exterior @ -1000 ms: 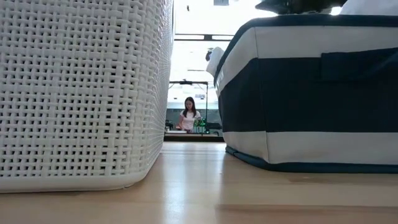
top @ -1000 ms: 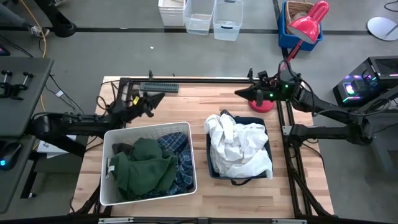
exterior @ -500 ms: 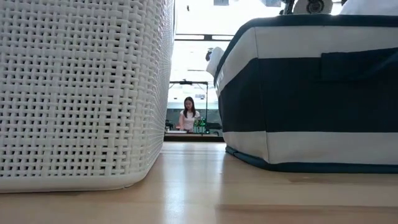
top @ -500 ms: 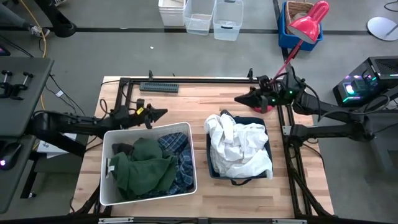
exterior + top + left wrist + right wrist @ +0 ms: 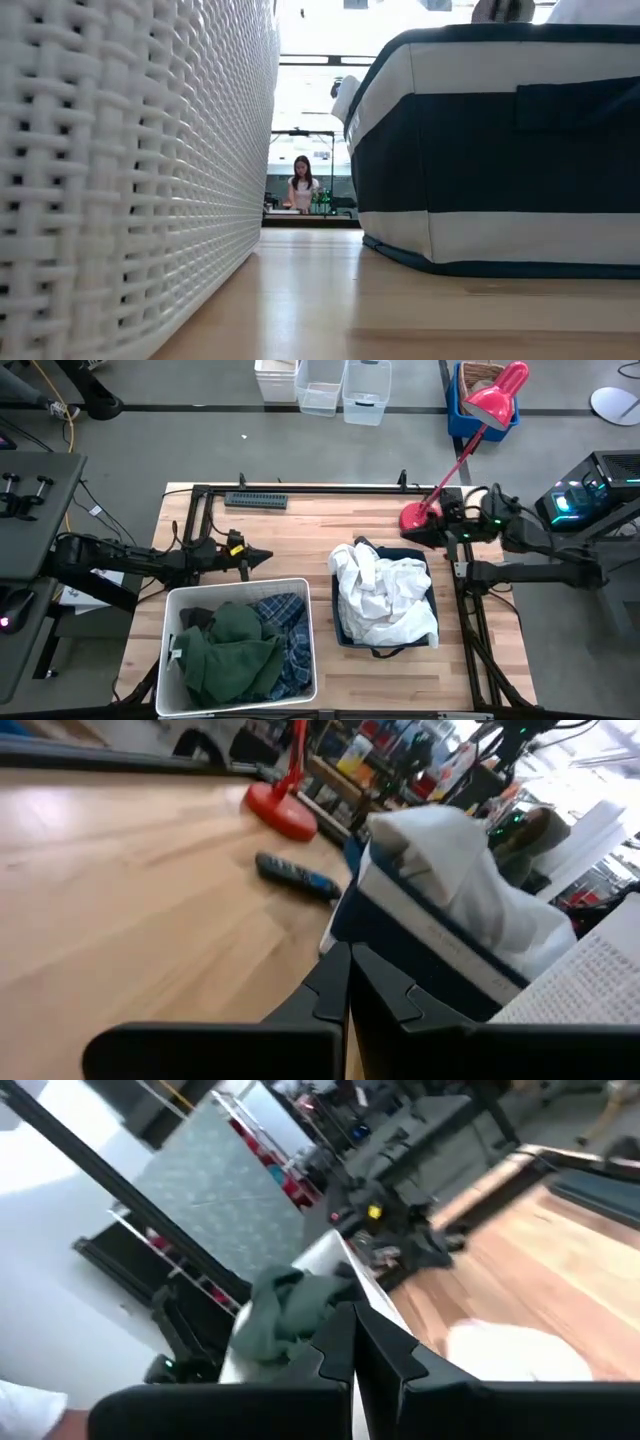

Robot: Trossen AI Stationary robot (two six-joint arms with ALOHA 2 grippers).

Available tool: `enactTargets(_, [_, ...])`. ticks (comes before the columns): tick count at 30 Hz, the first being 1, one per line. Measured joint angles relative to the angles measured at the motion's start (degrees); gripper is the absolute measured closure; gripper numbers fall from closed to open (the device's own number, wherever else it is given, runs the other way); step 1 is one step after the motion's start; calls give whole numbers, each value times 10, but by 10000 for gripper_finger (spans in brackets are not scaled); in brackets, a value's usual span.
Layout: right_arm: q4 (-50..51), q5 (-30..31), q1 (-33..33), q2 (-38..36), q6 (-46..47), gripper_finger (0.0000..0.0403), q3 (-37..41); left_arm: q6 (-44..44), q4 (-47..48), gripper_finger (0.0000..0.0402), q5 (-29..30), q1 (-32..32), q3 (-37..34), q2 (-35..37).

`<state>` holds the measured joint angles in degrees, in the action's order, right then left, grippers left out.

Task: Sort clothes
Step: Return to Home Position

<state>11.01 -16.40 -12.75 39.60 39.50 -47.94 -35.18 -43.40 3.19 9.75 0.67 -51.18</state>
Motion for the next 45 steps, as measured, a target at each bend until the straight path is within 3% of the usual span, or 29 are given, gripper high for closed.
enactTargets(6, [136,53,6,-135,-33,403,0,31,-12,401,10,0,0,1])
enactTargets(10, [136,106,8,-221,-88,403,22,51,-13,401,18,0,0,1])
enactTargets(13, [35,102,8,-273,-100,403,110,38,-13,401,19,0,0,1])
enactTargets(19, [-311,54,8,-306,-44,403,354,28,-14,401,19,0,0,1])
enactTargets(25, [-519,13,9,-307,-3,403,474,28,-14,401,20,0,0,1])
enactTargets(31, [-488,-21,19,-307,-31,403,474,28,-14,401,20,0,1,1])
enactTargets(35, [-375,-47,19,-306,-7,403,474,28,-14,402,20,0,1,1])
enactTargets(42, [-166,-37,19,-306,-10,403,474,28,-12,402,20,0,1,1])
enactTargets(45, [-150,-34,19,-296,-9,403,473,28,3,402,20,0,1,22])
